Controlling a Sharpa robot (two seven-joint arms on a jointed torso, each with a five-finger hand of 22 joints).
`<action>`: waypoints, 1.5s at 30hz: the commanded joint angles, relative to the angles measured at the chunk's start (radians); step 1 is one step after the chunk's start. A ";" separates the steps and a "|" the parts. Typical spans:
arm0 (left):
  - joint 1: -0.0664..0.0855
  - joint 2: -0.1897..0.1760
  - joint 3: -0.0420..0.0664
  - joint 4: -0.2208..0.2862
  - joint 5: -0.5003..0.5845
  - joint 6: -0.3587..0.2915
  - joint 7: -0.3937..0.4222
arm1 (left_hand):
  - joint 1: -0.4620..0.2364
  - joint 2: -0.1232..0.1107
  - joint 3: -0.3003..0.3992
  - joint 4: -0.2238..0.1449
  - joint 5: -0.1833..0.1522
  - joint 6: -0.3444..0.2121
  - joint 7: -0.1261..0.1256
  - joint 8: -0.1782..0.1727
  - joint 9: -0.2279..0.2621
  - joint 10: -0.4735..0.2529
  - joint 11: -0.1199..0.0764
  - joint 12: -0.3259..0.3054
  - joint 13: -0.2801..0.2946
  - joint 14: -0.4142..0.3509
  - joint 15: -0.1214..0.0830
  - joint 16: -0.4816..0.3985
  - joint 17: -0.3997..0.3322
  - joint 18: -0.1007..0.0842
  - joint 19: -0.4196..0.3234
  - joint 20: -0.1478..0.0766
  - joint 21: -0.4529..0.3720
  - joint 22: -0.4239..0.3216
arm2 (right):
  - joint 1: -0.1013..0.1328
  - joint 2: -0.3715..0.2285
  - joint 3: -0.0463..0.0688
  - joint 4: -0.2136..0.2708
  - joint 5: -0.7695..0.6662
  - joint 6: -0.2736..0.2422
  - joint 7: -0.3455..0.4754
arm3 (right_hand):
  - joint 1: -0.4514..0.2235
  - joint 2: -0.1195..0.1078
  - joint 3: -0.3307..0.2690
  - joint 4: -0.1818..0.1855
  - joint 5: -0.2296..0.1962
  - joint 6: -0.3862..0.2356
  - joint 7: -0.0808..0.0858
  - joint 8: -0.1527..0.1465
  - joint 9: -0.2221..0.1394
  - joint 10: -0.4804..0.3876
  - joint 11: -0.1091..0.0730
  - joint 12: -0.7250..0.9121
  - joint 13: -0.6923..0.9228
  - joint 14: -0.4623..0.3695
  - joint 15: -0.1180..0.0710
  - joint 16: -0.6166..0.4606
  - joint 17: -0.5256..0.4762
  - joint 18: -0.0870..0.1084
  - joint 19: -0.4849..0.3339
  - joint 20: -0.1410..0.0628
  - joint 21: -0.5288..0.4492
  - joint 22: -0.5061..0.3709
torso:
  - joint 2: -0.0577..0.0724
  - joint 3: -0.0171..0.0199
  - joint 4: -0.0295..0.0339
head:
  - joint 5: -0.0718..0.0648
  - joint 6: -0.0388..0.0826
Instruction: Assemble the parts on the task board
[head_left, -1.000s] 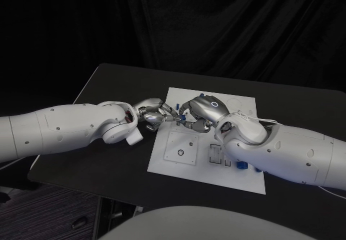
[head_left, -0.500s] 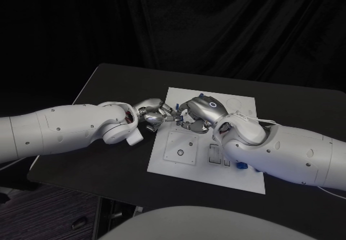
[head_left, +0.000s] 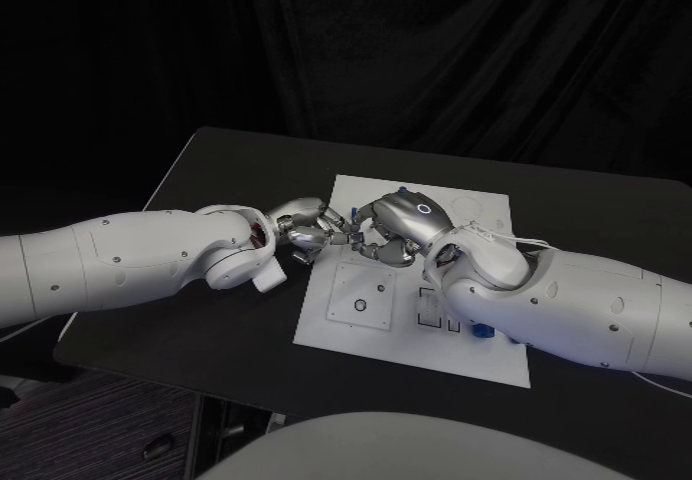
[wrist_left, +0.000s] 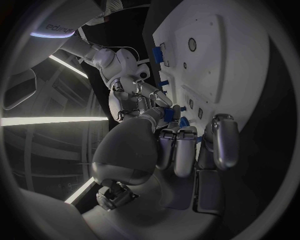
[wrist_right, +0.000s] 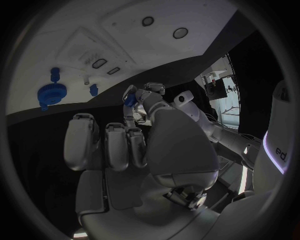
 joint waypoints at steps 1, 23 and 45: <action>0.001 0.004 0.003 0.008 0.011 -0.007 0.074 | 0.020 0.002 0.016 -0.024 0.038 0.022 -0.012 0.035 0.010 0.105 -0.012 0.004 0.263 0.106 -0.013 0.003 0.263 -0.007 0.003 -0.010 0.009 0.183 | -0.002 0.001 -0.001 0.001 0.001 0.015 -0.011 | 0.002 0.013 0.004 0.001 -0.005 0.015 -0.017 0.002 0.007 0.050 -0.008 0.005 0.185 0.069 -0.008 0.005 0.075 -0.016 0.010 -0.007 0.004 0.181 | 0.000 0.0000 0.0007 | 0.001 0.000; -0.001 0.007 0.003 -0.009 0.011 -0.004 0.085 | 0.000 0.004 0.163 -0.039 0.042 -0.004 -0.023 0.181 0.098 0.105 -0.024 0.004 0.263 0.106 -0.024 0.003 0.263 -0.007 0.001 -0.022 0.010 0.182 | -0.002 -0.035 -0.001 0.014 0.001 0.060 -0.047 | -0.063 -0.014 -0.040 0.043 -0.264 -0.153 0.027 -0.088 -0.019 0.019 0.031 -0.017 0.141 0.055 0.023 -0.030 0.027 -0.006 -0.010 0.016 -0.056 0.164 | 0.000 0.0008 0.0001 | -0.007 0.000; 0.033 0.041 0.004 -0.034 -0.138 0.039 -0.150 | -0.009 -0.032 0.186 -0.049 0.039 0.009 -0.030 0.204 0.098 0.105 -0.028 0.004 0.263 0.106 -0.027 0.003 0.263 -0.004 -0.004 -0.024 -0.001 0.178 | 0.057 -0.347 -0.008 0.254 -0.006 -0.028 -0.038 | 0.018 -0.052 -0.125 0.196 -0.375 -0.240 0.042 -0.130 -0.139 -0.056 0.038 -0.082 0.033 0.026 0.031 -0.094 -0.055 0.012 -0.042 0.028 -0.161 0.136 | -0.013 0.0134 -0.0213 | 0.004 0.000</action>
